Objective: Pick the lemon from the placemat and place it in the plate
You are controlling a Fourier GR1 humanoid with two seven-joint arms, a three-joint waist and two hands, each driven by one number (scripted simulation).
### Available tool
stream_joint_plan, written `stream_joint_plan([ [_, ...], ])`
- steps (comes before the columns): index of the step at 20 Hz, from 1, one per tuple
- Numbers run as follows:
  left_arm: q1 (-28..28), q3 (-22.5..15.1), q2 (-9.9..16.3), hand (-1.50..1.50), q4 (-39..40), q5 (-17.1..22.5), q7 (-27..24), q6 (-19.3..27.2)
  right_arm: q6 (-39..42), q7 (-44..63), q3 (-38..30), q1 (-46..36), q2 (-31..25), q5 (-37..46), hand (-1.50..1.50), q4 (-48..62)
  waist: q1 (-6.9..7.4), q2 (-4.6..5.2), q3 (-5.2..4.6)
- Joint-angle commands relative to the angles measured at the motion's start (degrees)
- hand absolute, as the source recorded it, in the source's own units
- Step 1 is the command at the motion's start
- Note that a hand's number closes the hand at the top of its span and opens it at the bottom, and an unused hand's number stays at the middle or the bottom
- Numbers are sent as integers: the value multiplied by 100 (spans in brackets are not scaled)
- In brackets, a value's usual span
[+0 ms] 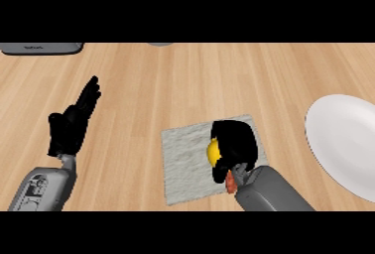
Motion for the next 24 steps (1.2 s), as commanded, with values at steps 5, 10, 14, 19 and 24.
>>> stream_joint_plan([
  [5,350,303,110,0,17,13,-57,221,-320,-1907,-1515,931,-2595,-681,150,-496,-772,-66,74],
  [10,524,486,204,0,8,151,-59,171,-1022,-3421,-2730,989,-3408,-1381,150,-784,-836,-144,94],
  [14,528,472,121,0,-41,125,-64,266,-1092,-4770,-3587,1119,-3884,-2258,150,-731,-848,-127,96],
  [19,423,333,60,0,-131,128,-61,169,-657,-6681,-4493,1471,-4300,-3487,150,-168,-632,-31,75],
  [24,258,318,148,0,-150,126,-112,37,553,-8373,-5448,1943,-4970,-4532,150,1000,-324,17,36],
])
